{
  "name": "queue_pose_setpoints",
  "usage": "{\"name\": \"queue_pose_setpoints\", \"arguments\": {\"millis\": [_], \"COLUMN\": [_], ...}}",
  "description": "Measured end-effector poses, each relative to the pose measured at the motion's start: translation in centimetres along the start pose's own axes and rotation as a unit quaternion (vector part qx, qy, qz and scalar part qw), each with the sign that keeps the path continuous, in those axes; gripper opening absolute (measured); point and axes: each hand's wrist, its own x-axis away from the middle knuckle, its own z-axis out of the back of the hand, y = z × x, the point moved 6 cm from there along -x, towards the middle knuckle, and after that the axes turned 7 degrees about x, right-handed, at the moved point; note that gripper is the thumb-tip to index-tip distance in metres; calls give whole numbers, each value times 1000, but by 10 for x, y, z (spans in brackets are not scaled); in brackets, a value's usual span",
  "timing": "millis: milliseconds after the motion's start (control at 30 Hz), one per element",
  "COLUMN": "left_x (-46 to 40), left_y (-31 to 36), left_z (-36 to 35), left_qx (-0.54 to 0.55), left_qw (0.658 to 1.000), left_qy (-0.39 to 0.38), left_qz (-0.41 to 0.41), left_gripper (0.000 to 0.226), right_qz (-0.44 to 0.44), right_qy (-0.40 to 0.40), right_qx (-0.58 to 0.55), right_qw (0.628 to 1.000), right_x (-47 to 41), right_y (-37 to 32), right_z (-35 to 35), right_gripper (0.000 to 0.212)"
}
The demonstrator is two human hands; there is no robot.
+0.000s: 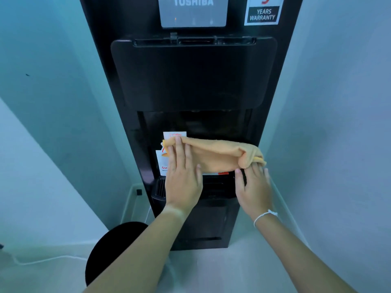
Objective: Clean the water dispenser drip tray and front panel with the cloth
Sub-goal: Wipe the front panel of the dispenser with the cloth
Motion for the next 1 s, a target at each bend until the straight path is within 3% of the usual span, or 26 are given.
{"name": "queue_pose_setpoints", "arguments": {"millis": [167, 267, 433, 533, 633, 833, 900, 1000], "left_x": [14, 11, 3, -3, -5, -5, -4, -1], "left_y": [-13, -16, -24, -32, -35, -38, -41, -45], "left_z": [12, 20, 27, 26, 31, 63, 82, 107], "left_qx": [66, 84, 89, 63, 41, 54, 59, 96], "left_qw": [996, 993, 990, 990, 992, 996, 996, 992], "left_qy": [-19, -23, -4, -26, -40, -23, -21, -36], "left_qz": [55, 77, 114, 126, 112, 71, 62, 69], "left_gripper": [50, 34, 31, 30, 32, 18, 14, 10], "right_qz": [-31, -100, -276, -330, -322, -161, -153, -186], "right_qy": [-12, -34, -61, -57, -75, -54, -42, -59], "right_qx": [-43, -83, -234, -302, -285, -76, -111, -242], "right_qw": [999, 991, 930, 893, 899, 983, 981, 950], "right_x": [9, 12, -1, -8, -9, -15, -17, -20], "right_y": [3, 6, 14, 17, 18, -1, -11, -23], "right_z": [5, 8, 11, 8, 13, 51, 61, 67], "right_gripper": [60, 45, 50, 31, 22, 31, 31, 29]}}
